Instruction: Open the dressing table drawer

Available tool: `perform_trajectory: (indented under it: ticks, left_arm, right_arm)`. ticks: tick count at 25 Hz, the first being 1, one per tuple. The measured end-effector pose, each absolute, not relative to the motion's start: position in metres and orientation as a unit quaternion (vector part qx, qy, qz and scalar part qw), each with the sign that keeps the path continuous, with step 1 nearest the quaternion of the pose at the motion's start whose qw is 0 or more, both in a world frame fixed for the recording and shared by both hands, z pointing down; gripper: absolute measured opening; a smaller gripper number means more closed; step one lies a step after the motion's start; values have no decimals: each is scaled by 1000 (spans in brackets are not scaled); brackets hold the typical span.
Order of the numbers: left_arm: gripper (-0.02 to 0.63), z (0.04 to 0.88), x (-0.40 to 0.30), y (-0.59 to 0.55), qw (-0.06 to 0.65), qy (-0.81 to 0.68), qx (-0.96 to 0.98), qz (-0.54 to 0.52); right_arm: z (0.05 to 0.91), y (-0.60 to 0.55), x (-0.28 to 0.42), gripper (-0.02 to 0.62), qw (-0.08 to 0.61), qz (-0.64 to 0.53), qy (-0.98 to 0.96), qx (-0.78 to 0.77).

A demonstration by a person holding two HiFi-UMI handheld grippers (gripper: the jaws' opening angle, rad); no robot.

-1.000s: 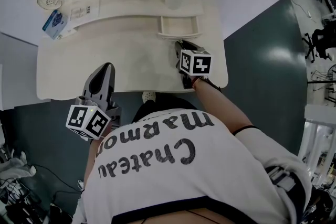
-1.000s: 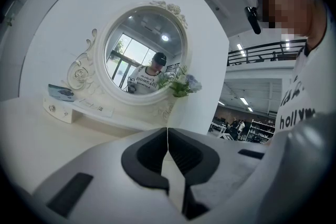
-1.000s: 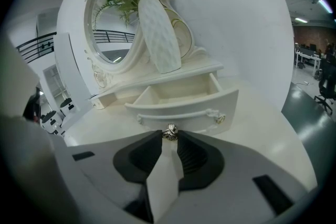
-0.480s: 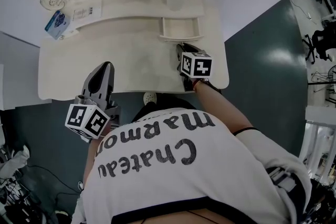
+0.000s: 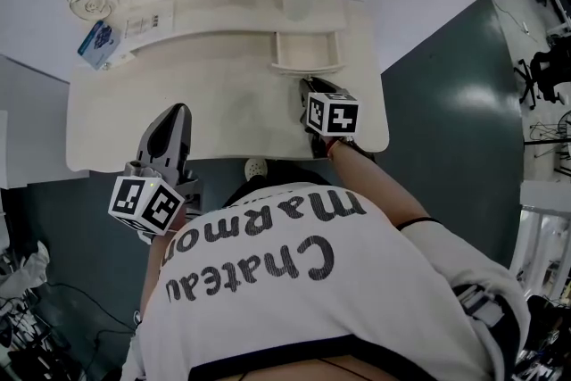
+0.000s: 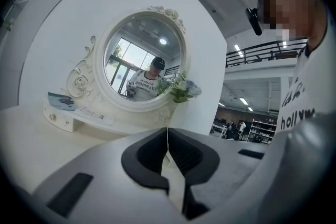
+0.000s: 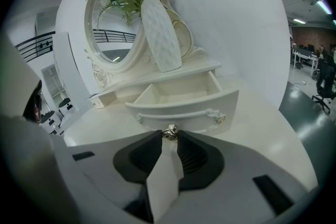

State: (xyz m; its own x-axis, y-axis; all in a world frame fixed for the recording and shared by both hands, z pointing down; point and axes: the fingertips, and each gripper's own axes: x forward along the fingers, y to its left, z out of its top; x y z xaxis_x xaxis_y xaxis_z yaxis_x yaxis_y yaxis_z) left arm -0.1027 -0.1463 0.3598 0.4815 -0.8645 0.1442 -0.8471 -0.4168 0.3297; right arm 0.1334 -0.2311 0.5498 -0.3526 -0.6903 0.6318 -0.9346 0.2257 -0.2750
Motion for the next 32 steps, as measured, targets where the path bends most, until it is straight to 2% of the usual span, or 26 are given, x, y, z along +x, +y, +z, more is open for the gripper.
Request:
perform_trajectory:
  ticks: [32]
  left_arm:
    - [23,354,-109,-156,172,-511,841,-31]
  right_arm:
    - [546,-239,133,104,188,322,-757,537]
